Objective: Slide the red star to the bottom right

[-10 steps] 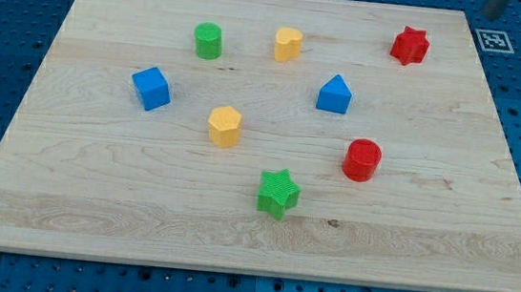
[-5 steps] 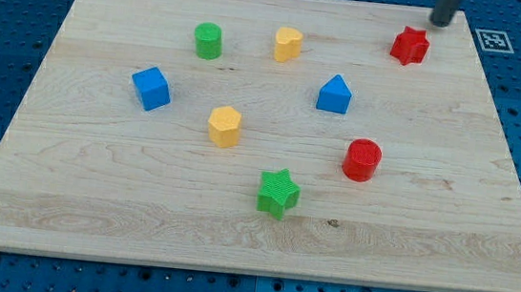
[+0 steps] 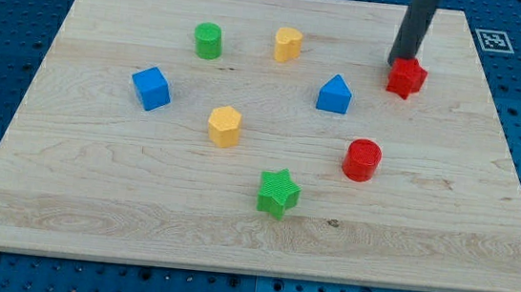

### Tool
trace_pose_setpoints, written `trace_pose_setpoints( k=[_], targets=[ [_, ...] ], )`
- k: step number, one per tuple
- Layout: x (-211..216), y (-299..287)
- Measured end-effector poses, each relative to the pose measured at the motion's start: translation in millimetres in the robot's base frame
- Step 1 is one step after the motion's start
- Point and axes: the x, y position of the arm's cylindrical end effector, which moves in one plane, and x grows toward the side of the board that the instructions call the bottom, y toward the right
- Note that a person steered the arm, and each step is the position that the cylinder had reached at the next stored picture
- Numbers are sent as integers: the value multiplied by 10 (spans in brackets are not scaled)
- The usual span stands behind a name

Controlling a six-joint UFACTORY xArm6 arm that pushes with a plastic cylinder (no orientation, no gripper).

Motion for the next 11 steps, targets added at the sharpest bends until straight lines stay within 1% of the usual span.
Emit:
trace_pose_setpoints(
  k=[3, 5, 6, 7, 8, 9, 10, 11],
  targets=[
    [1338, 36],
    [1998, 36],
    [2083, 23],
    [2136, -352],
    [2410, -747],
    [2492, -594],
    [2492, -362],
    [2492, -257]
  ],
)
